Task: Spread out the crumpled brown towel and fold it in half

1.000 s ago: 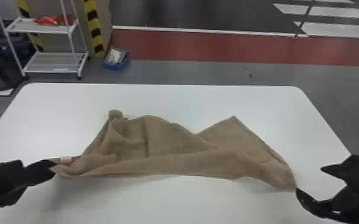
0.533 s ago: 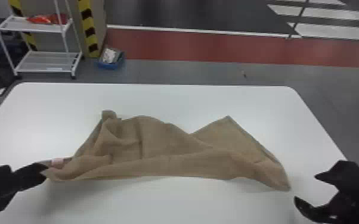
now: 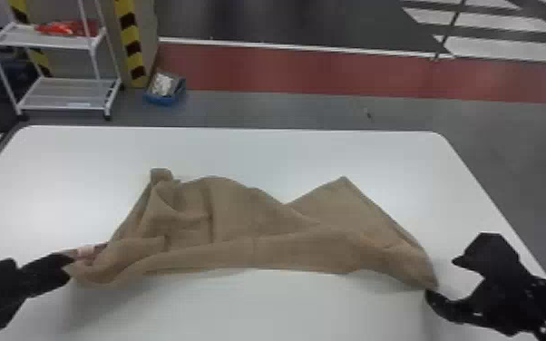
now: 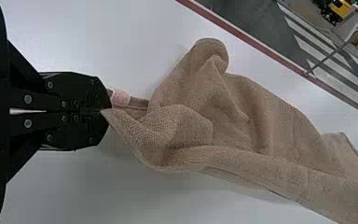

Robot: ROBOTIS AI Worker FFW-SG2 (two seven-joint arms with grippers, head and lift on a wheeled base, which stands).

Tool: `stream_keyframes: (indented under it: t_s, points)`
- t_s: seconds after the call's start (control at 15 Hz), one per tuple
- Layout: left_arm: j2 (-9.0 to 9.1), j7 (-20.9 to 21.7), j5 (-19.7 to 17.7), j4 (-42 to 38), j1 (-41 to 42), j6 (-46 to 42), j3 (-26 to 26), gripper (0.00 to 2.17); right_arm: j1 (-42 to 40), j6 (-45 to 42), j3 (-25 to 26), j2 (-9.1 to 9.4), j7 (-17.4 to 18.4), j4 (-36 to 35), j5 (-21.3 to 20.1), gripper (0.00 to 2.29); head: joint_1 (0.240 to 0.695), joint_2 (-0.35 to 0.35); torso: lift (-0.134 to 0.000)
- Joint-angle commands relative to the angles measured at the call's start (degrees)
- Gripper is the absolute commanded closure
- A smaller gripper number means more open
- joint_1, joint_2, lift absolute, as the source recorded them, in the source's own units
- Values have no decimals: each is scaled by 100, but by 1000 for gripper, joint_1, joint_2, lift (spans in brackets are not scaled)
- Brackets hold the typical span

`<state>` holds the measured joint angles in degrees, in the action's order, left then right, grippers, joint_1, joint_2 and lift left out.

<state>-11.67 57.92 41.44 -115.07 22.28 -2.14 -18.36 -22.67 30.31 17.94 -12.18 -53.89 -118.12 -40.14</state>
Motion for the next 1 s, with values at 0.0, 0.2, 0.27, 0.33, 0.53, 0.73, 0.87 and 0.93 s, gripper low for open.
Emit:
stream_keyframes:
  t_s: [0.0, 0.2, 0.27, 0.33, 0.53, 0.73, 0.87, 0.93]
  points:
    - [59, 9, 93, -33, 5, -1, -1, 1423, 114, 24, -159, -83, -42, 141, -126, 296, 695, -128, -124]
    - [103, 26, 137, -51, 5, -1, -1, 1423, 167, 6, -212, -179, -130, 202, -134, 481, 695, -122, -124]
    - [130, 26, 137, -51, 5, -1, -1, 1423, 167, -46, -220, -188, -192, 220, -117, 505, 695, -121, -124]
    - [138, 35, 146, -51, 5, -1, -1, 1423, 167, -99, -238, -206, -218, 211, -117, 508, 695, -120, -124]
    - [147, 70, 233, -60, 5, -1, 34, 1423, 149, -275, -256, -285, -420, 202, -108, 650, 695, -112, -124]
    - [156, 123, 233, -68, 5, -1, 25, 1423, 167, -310, -256, -346, -684, 202, -108, 964, 695, -105, -124]
    - [156, 141, 233, -68, 5, -18, 25, 1423, 167, -451, -203, -355, -842, 123, -46, 1035, 695, -103, -124]
    - [156, 141, 233, -95, 5, -53, 8, 1423, 158, -451, -115, -355, -860, 9, 68, 1183, 695, -98, -124]
